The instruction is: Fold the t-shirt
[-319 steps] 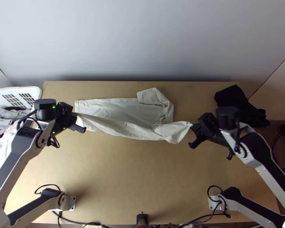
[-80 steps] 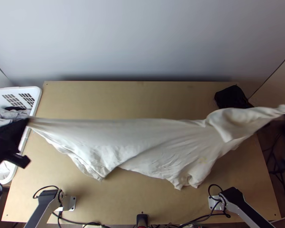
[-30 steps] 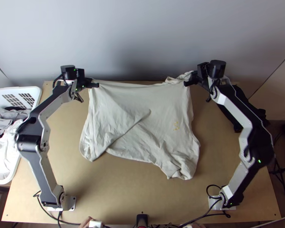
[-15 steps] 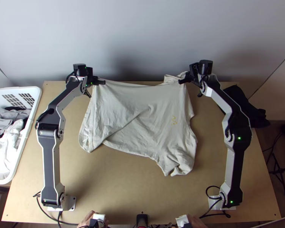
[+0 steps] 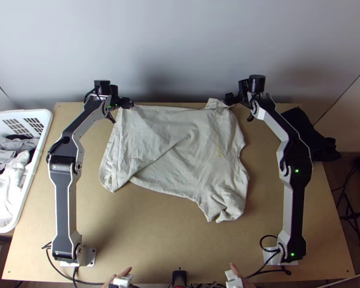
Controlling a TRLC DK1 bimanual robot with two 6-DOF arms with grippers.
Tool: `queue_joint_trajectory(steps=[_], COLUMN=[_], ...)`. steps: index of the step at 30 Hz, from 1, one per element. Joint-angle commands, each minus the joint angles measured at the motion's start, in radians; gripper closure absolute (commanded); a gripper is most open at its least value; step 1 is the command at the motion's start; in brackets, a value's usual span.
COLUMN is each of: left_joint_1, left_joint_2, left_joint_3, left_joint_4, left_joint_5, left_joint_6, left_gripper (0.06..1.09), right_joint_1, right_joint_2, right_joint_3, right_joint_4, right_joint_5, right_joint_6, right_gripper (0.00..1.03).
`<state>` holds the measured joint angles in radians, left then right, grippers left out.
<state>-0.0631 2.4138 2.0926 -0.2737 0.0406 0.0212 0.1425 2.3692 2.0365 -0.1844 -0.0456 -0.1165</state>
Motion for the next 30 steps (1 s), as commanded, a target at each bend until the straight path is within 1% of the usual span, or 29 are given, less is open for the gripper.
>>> queue_joint_trajectory(steps=[1,5,7,11,14,19,21,25,30], left_joint_1=[0.005,0.003,-0.003,-0.023,-0.041,-0.053,-0.053,-0.052,-0.066], left_joint_2=[-0.142,-0.288,-0.366,-0.527,-0.659,-0.857,-0.918,-1.007,-1.113], left_joint_3=[-0.069,-0.181,-0.249,-0.394,-0.528,-0.737,-0.799,-0.875,-0.974], left_joint_4=[-0.088,-0.114,-0.114,-0.121,-0.121,-0.124,-0.127,-0.147,-0.162], left_joint_5=[0.025,0.111,0.125,0.150,0.153,0.166,0.166,0.166,0.166], left_joint_6=[-0.043,-0.090,-0.093,-0.098,-0.098,-0.104,-0.102,-0.099,-0.101], left_gripper=[0.23,0.15,0.13,0.12,0.12,0.12,0.12,0.12,0.12], right_joint_1=[-0.003,0.009,0.014,0.019,0.039,0.088,0.114,0.170,0.243], right_joint_2=[-0.117,-0.251,-0.315,-0.456,-0.579,-0.815,-0.910,-1.090,-1.272], right_joint_3=[-0.048,-0.159,-0.216,-0.340,-0.449,-0.676,-0.766,-0.923,-1.055], right_joint_4=[-0.050,-0.049,-0.049,-0.055,-0.115,-0.190,-0.225,-0.303,-0.403], right_joint_5=[-0.005,-0.022,-0.028,-0.063,-0.092,-0.137,-0.142,-0.142,-0.142], right_joint_6=[0.078,0.086,0.087,0.120,0.121,0.087,0.064,0.031,0.025], right_gripper=[0.04,0.04,0.04,0.04,0.04,0.04,0.04,0.04,0.04])
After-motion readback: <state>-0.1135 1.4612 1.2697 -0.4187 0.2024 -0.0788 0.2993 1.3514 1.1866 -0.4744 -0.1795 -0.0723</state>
